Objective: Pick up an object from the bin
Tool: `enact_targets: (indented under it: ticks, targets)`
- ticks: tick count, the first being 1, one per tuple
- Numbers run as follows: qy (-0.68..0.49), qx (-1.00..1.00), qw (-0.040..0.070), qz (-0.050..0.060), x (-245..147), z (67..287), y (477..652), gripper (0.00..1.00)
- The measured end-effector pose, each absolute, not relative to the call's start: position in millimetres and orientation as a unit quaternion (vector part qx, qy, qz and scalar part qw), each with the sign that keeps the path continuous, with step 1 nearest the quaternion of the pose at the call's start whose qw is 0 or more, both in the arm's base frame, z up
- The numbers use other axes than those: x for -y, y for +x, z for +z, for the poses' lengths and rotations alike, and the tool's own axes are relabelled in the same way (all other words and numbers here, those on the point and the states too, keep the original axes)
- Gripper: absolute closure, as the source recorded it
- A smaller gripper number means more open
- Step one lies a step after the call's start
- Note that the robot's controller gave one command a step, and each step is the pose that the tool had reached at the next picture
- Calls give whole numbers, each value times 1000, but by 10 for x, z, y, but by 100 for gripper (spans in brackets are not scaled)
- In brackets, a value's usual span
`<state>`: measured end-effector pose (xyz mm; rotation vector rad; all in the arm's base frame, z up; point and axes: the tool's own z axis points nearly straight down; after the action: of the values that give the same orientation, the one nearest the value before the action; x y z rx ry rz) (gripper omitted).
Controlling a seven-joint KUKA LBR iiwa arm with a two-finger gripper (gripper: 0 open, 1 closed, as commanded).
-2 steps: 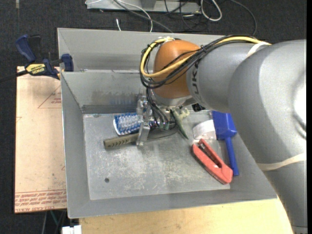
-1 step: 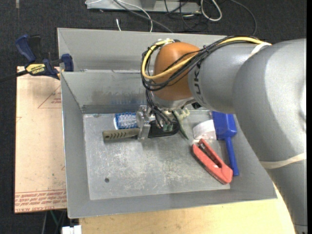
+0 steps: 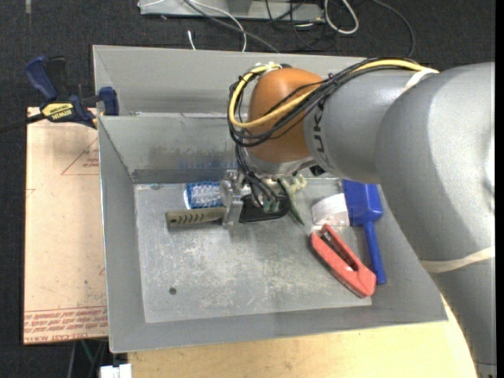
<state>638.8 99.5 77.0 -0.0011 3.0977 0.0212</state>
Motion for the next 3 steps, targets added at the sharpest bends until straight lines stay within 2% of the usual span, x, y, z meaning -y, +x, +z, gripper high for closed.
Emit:
enact_targets:
  ticks: [1,2,3]
  targets:
    - [0,-1000,20,7,-998,904,6374,100]
    - [0,-1000,20,7,-994,1189,6368,100]
    - [0,-1000,20,7,-995,1347,6370,100]
